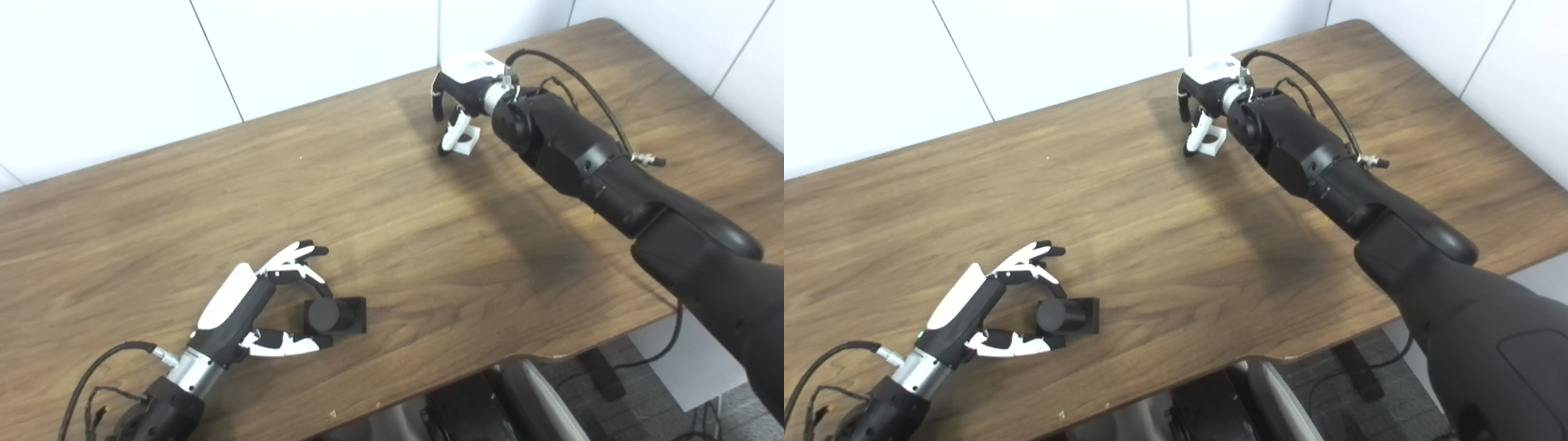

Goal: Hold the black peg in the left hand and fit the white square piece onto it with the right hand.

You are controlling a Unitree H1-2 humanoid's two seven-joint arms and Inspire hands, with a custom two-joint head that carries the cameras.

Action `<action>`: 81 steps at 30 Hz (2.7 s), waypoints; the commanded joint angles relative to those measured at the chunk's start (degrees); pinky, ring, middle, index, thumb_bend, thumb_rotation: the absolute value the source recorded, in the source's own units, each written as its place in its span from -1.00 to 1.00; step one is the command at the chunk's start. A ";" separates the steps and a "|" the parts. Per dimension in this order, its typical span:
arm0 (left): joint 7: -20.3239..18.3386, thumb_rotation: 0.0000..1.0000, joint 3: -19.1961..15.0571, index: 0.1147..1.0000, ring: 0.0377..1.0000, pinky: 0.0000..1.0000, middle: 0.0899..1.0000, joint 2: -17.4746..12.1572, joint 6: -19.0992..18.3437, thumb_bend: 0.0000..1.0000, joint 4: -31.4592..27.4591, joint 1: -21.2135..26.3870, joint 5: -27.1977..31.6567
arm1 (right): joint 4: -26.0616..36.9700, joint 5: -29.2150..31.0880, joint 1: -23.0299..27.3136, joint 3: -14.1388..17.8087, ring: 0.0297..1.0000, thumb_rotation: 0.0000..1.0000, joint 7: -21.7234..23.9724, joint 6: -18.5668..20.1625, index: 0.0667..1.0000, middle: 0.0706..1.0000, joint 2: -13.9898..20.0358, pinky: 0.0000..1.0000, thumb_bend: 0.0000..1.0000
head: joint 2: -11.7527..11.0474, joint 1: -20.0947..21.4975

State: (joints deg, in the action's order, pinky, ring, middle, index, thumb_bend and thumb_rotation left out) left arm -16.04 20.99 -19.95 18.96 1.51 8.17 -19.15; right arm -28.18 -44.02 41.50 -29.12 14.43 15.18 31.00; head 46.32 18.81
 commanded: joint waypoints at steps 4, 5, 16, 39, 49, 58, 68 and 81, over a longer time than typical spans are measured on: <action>-3.10 -0.88 0.64 -0.15 0.89 0.59 0.73 -2.32 -3.93 0.04 1.94 -1.76 -2.12 | -2.16 -2.46 -3.35 -2.89 0.75 -0.63 7.38 4.45 0.55 0.74 0.71 0.58 0.66 | -0.09 -0.01; -3.18 -0.88 0.67 -0.15 0.89 0.59 0.73 -2.32 -4.14 0.04 1.85 -1.76 -2.19 | -1.88 -2.14 -3.27 -2.84 0.76 -0.62 8.03 4.77 0.59 0.75 0.72 0.59 0.69 | -0.02 0.05; -3.15 -0.88 0.78 -0.15 0.89 0.58 0.74 -2.28 -3.89 0.04 1.46 -1.73 -2.25 | -0.21 -0.30 -2.46 -3.79 0.89 -0.34 13.45 4.09 0.90 0.92 1.23 0.67 1.00 | 0.33 -0.23; -2.98 -0.88 0.79 -0.15 0.88 0.60 0.74 -2.23 -3.02 0.04 3.11 -1.21 -1.91 | 2.53 -1.66 -0.92 -4.17 0.94 -0.19 19.82 9.69 0.79 0.97 3.05 0.67 0.98 | 0.58 0.69; -2.83 -0.88 1.31 -0.15 0.89 0.59 0.73 -1.80 -3.16 0.04 3.85 -0.57 -1.97 | 6.91 -5.18 -1.42 -3.15 0.93 -0.16 23.21 11.69 0.58 0.95 5.11 0.60 1.00 | 0.64 1.63; -2.84 -0.88 1.28 -0.15 0.89 0.60 0.74 -1.92 -2.94 0.04 4.05 -0.52 -1.62 | 9.73 -8.11 -3.16 -0.65 0.94 -0.17 26.02 11.69 0.55 0.93 5.75 0.64 0.96 | 0.88 1.81; -3.05 -0.89 1.26 -0.15 0.89 0.59 0.74 -2.16 -2.65 0.04 4.55 -0.14 -1.04 | 12.26 -10.52 -4.76 1.94 0.94 -0.19 28.04 11.70 0.55 0.93 6.64 0.68 0.96 | 1.07 2.50; -3.39 -0.88 1.32 -0.15 0.89 0.57 0.74 -2.22 -2.60 0.04 4.29 -0.02 -0.72 | 14.44 -12.24 -6.57 3.52 0.90 -0.19 29.29 11.67 0.55 0.90 6.85 0.66 0.92 | 1.69 2.57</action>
State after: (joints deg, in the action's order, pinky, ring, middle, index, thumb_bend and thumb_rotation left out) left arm -16.38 21.82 -19.63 19.44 2.49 9.55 -18.04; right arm -12.24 -55.54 36.80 -25.34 39.03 26.15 36.11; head 47.99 21.36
